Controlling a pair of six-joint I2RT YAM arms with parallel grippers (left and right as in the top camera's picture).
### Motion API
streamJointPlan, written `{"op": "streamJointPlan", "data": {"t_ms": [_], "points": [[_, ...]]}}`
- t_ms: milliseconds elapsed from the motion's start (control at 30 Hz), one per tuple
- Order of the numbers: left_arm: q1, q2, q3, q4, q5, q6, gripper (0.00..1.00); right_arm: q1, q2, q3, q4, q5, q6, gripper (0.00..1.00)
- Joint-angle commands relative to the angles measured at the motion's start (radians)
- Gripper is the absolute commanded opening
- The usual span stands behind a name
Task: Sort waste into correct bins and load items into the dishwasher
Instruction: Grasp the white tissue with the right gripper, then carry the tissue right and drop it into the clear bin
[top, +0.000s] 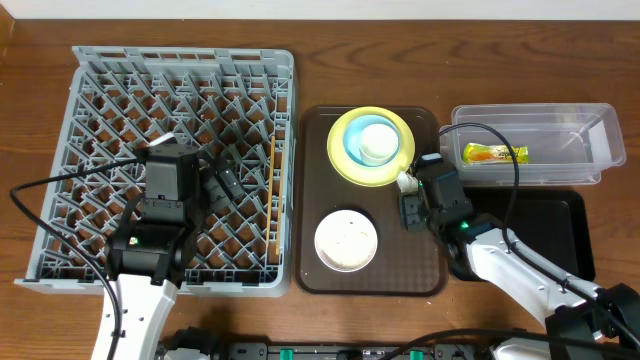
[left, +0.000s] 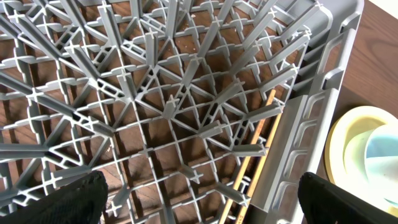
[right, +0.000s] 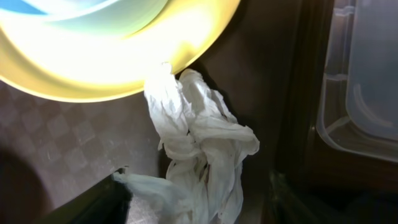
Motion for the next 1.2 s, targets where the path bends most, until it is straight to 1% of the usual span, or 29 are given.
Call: {"op": "streamJointPlan", "data": {"t_ms": [0,133,367,500,600,633,700,833,867,900,967,1167], "points": [[0.003,0.001,-0.003,0.0,-0.005,-0.008,0.99,0.004,0.008,-0.006,0.002,0.019,-0.003,0.6],[0.003,0.001,-0.003,0.0,-0.005,-0.008,0.99,0.004,0.008,-0.006,-0.01,0.013,-0.003,0.58],[0.003,0.001,-0.003,0.0,-0.005,-0.008,0.99,0.004,0.041,-0.006,-0.007,0.013,-0.003,0.6],[0.003,0.001,-0.003,0.0,-0.005,-0.008,0.99,0.004,0.089,-0.006,0.003,0.005,-0.003,0.66],[0.003,0.001,-0.003,0.0,-0.005,-0.008,0.99,0.004,0.114,-0.006,0.011,-0.014,-0.003,0.65],[0.003,0.001,-0.003,0.0,-0.005,-0.008,0.99,0.004,0.117,-0.006,0.011,-0.013,-0.003,0.61],[0.003,0.001,-0.003,0.0,-0.005,-0.008,0.99,0.005,0.117,-0.006,0.012,-0.013,-0.003,0.49],[0.003,0.001,-0.003,0.0,-0.005,-0.008,0.99,0.005,0.102,-0.003,0.018,-0.017,-0.003,0.17],[0.003,0.001,-0.003,0.0,-0.005,-0.008,0.99,0.005,0.092,-0.002,0.018,-0.022,-0.003,0.1],[0.003,0.001,-0.003,0.0,-0.005,-0.008,0.99,0.005,0.082,-0.001,0.018,-0.031,-0.003,0.06],[0.003,0.001,-0.003,0.0,-0.005,-0.008,0.99,0.005,0.046,0.003,0.017,-0.055,-0.003,0.01],[0.003,0.001,-0.003,0.0,-0.005,-0.008,0.99,0.003,-0.115,0.019,0.002,-0.056,-0.004,0.01]]}}
